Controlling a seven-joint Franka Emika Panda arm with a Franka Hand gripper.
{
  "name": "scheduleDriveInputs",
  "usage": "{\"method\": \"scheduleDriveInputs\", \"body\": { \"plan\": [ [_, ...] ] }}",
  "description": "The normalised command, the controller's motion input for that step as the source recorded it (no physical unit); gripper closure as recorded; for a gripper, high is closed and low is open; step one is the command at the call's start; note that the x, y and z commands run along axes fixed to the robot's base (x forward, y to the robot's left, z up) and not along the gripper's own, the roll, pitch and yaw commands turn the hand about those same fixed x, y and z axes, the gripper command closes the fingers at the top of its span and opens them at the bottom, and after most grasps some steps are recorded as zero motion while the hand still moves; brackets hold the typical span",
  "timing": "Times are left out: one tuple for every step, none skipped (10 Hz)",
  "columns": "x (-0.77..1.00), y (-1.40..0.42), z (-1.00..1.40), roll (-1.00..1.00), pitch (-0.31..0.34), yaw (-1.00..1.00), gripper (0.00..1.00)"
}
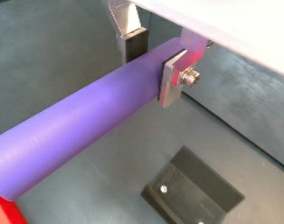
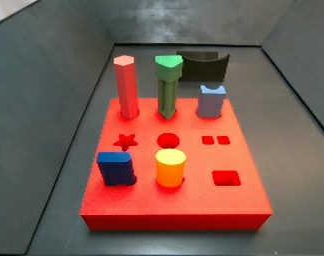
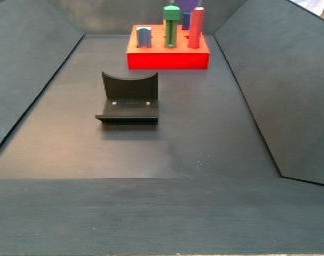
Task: Pick up the round object. Move up. Place the round object on the fixture. Regrasp the round object. Move to above the board. Insert the round object.
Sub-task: Place the round object on the fixture.
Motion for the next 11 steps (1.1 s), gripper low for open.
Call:
{"method": "scheduleDriveInputs", "body": {
  "plan": [
    [1.0,-0.17,0.07,-0.1,0.149,0.02,1.0],
    [1.0,0.45,-0.45,-1.0,0.227,0.12,1.0],
    [1.0,0.49,-0.47,-1.0,0.224,0.11,1.0],
    [1.0,0.4,-0.34,-1.0,0.207,0.06,1.0],
    [1.0,0.33,-0.29,-1.0,0.213,0.05,1.0],
    [1.0,0.25,-0.2,-1.0,0.236,0.02,1.0],
    [1.0,0.21,-0.15,-1.0,0.244,-0.01,1.0],
    [1.0,0.16,-0.12,-1.0,0.244,-0.04,1.0],
    [1.0,0.13,-0.09,-1.0,0.245,-0.08,1.0],
    [1.0,0.11,-0.07,-0.85,0.21,-0.11,1.0],
    [0.95,0.1,-0.05,-0.7,0.171,-0.12,1.0]
  ]
}}
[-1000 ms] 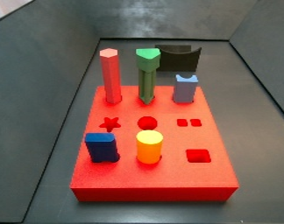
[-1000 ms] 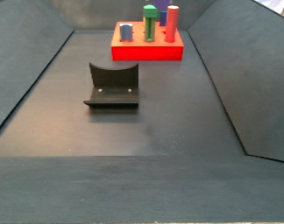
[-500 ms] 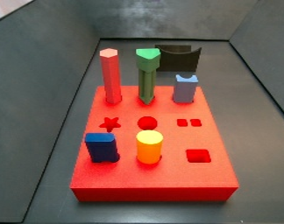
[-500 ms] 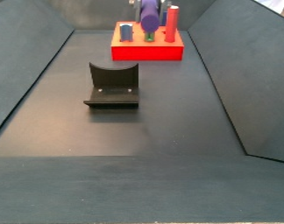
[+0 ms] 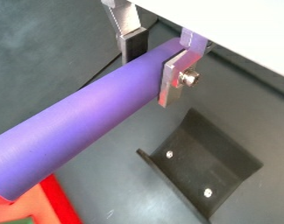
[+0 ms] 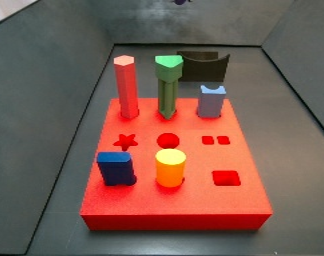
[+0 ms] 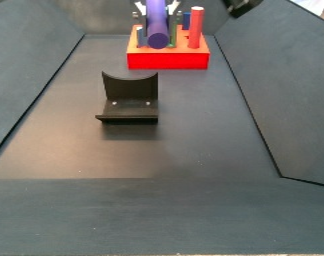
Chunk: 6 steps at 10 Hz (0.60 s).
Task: Pick up the round object. Move up. Place the round object on the fixture. Regrasp the round object. Move to above the board. Insert the round object.
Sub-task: Place the round object on the fixture.
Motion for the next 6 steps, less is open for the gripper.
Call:
{"method": "scheduleDriveInputs", "body": {
  "plan": [
    [0.86,0.07,-0.04,-0.5,0.127,-0.13,1.0],
    [0.8,0.06,-0.03,-0.34,0.103,-0.13,1.0],
    [0.72,0.05,-0.02,-0.24,0.086,-0.11,1.0],
    [0.65,0.04,-0.01,-0.2,0.065,-0.11,1.0],
    [0.53,0.04,-0.02,-0.19,0.05,-0.09,1.0],
    [0.46,0.04,-0.02,-0.18,0.05,-0.08,1.0]
  ]
}}
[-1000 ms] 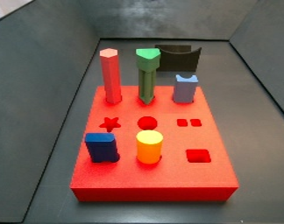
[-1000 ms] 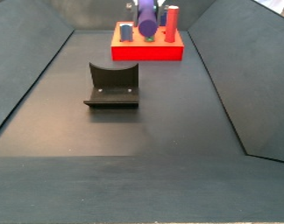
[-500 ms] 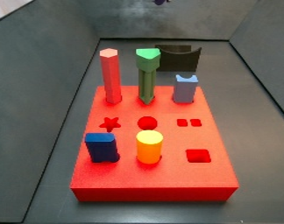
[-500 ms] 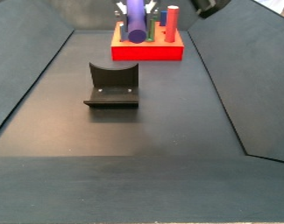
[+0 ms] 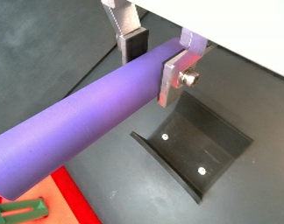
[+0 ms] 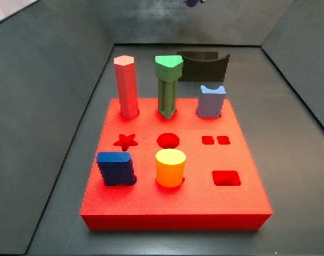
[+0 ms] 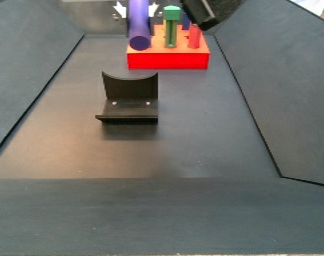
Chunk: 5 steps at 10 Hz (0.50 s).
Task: Pick up the round object. Move up. Place the round object on the fixture. Regrasp the round object. Move to above the board. Insert the round object.
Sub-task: Place the round object on the fixture.
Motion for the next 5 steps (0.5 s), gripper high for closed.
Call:
{"method": "scheduleDriveInputs", "body": {
  "plan": [
    [0.39,0.04,-0.02,-0.17,0.055,-0.08,1.0],
    [0.32,0.04,-0.01,-0.17,0.063,-0.07,1.0],
    [0.24,0.04,-0.01,-0.17,0.076,-0.07,1.0],
    [0.19,0.04,-0.01,-0.17,0.083,-0.06,1.0],
    [0.13,0.06,-1.0,-1.0,0.05,-0.14,1.0]
  ]
}}
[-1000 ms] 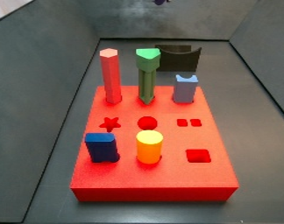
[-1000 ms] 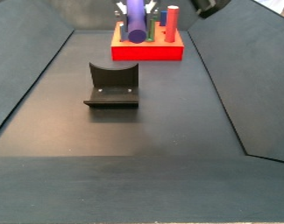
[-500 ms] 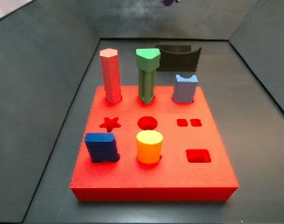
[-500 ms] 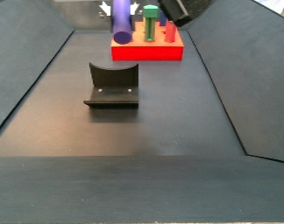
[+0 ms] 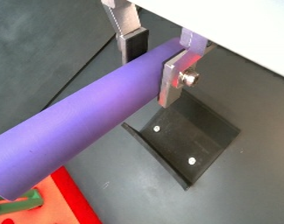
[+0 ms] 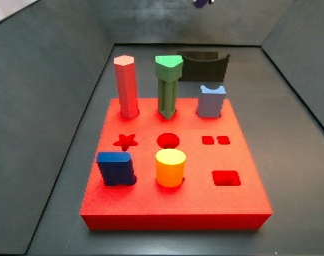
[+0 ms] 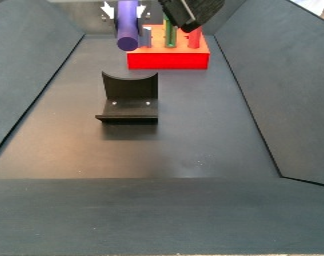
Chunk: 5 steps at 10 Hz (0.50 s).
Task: Pick up the round object. Move up. Place the round object on the fixture. Regrasp the round object. Move to above the board. Insert the round object.
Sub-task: Place the round object on the fixture.
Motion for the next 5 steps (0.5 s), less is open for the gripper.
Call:
{"method": "scheduleDriveInputs", "body": {
  "plan": [
    [0.11,0.07,-1.0,-1.0,0.045,-0.15,1.0],
    [0.12,0.08,-1.0,-1.0,0.052,-0.15,1.0],
    [0.13,0.08,-1.0,-1.0,0.071,-0.15,1.0],
    [0.14,0.09,-1.0,-1.0,0.08,-0.17,1.0],
    [0.15,0.09,-1.0,-0.95,0.075,-0.17,1.0]
  ]
}}
